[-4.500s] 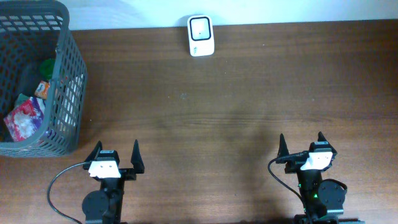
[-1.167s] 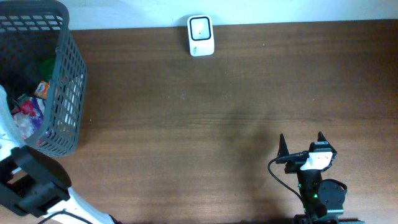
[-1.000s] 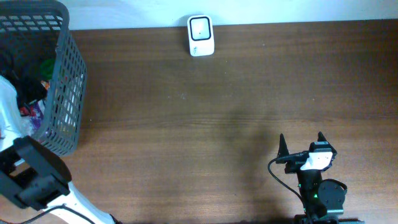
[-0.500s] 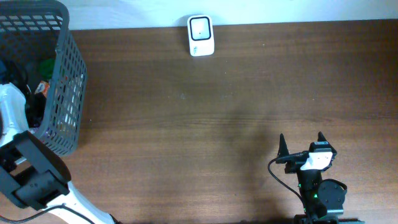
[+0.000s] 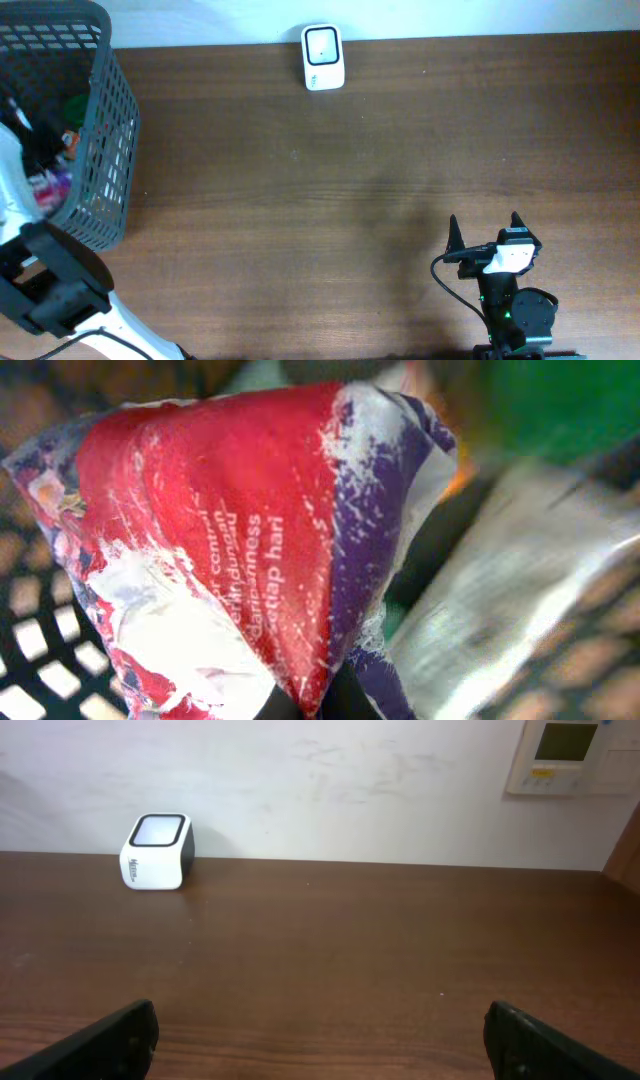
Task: Scan the item barcode
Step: 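Grasp the red-purple tissue pack with the left gripper and lift it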
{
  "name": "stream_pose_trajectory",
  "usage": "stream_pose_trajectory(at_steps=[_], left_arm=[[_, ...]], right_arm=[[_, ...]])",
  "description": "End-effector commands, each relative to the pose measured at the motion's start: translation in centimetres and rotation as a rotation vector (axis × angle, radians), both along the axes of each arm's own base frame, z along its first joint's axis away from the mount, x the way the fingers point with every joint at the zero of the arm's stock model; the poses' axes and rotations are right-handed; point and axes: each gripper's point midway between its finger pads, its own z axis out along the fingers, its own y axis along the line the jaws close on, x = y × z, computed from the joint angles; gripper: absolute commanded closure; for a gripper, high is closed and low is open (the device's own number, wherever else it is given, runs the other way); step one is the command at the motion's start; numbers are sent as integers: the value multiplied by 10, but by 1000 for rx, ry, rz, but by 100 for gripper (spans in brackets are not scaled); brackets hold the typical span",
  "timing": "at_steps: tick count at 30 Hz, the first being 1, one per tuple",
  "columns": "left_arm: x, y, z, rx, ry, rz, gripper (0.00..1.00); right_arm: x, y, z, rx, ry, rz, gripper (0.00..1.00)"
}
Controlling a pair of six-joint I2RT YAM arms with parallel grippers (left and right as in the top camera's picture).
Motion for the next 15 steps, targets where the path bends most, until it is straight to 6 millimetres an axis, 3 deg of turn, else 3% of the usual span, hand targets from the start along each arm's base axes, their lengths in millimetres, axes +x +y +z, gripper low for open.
stream_pose_trajectory(at_steps=[1,3,4,6,9,11,14,15], left_arm=[[20,3,126,53,-359,149,100],[8,-5,203,79,-561,240,100],[1,-11,225,62,-631,285,100],[-6,-52,275,-89,-811,230,100],[1,-121,321,-301,-960,-42,100],[9,-185,339,-459,-997,-266,100],[20,-258,333,-507,-947,-470,100],[25,-301,326,-511,-916,-611,100]], right_arm=[[0,0,-3,7,4,-7,1],[0,0,-3,7,4,-7,1],[0,0,-3,7,4,-7,1],[0,0,-3,7,4,-7,1],[0,0,-3,7,4,-7,1],[0,0,-3,7,4,-7,1],[0,0,-3,7,4,-7,1],[0,0,-3,7,4,-7,1]])
